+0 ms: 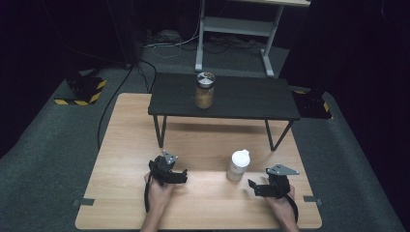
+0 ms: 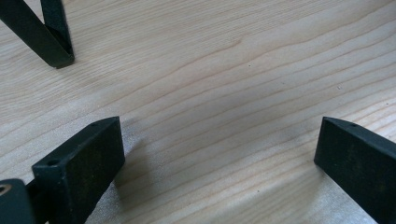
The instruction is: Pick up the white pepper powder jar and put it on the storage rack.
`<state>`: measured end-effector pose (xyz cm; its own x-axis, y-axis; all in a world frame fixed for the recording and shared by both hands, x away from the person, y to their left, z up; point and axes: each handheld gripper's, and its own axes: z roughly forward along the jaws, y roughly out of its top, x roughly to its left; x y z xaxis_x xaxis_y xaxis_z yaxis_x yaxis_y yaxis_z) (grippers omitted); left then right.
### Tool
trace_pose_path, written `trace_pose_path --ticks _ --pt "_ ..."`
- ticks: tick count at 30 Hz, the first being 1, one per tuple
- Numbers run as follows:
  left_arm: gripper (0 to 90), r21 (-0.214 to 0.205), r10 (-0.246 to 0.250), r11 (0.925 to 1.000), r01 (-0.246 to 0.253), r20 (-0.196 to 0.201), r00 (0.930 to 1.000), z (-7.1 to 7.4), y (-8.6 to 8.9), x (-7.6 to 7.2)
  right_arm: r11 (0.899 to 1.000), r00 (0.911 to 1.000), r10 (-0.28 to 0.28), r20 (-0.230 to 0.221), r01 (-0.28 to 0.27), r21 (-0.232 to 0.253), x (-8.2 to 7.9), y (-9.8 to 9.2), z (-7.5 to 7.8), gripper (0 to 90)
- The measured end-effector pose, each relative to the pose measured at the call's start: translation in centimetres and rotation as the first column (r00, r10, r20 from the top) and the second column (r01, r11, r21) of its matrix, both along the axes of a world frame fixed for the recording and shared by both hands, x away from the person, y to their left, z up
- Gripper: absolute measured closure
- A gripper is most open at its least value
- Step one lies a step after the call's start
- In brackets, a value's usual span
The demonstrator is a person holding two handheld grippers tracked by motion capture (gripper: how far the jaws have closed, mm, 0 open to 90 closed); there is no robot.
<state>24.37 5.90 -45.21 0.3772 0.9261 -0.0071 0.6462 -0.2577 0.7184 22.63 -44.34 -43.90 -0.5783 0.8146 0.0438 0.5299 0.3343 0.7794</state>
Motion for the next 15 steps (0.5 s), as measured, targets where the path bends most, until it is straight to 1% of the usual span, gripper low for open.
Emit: trace_pose_path --ticks 2,3,4,5,11,15 --pt "1.7 0.000 0.000 1.0000 0.000 0.000 1.0000 0.0 0.0 0.0 1.000 0.9998 0.022 0.001 -0.022 0.016 -0.1 0.1 0.1 6.5" --pt "1.7 0.000 0.000 1.0000 0.000 0.000 1.0000 0.0 0.0 0.0 1.000 0.9998 0.022 0.001 -0.022 0.016 -0.1 0.1 0.1 6.5" --pt "1.6 0.000 0.000 1.0000 0.000 0.000 1.0000 0.0 0.0 0.0 0.999 0.9991 0.043 0.002 -0.043 0.027 -0.1 0.4 0.1 6.7" --pt "1.7 0.000 0.000 1.0000 0.000 0.000 1.0000 0.0 0.0 0.0 0.998 0.9988 0.048 0.004 -0.048 0.031 -0.1 0.5 0.1 6.9" --pt "1.7 0.000 0.001 1.0000 -0.001 0.000 1.0000 0.0 0.0 0.0 0.995 0.9961 0.087 0.011 -0.088 0.039 0.2 1.6 0.2 7.1" --pt "1.7 0.000 0.001 1.0000 -0.001 0.000 1.0000 0.0 0.0 0.0 0.994 0.9948 0.100 0.020 -0.100 0.045 0.4 2.2 0.2 7.5"
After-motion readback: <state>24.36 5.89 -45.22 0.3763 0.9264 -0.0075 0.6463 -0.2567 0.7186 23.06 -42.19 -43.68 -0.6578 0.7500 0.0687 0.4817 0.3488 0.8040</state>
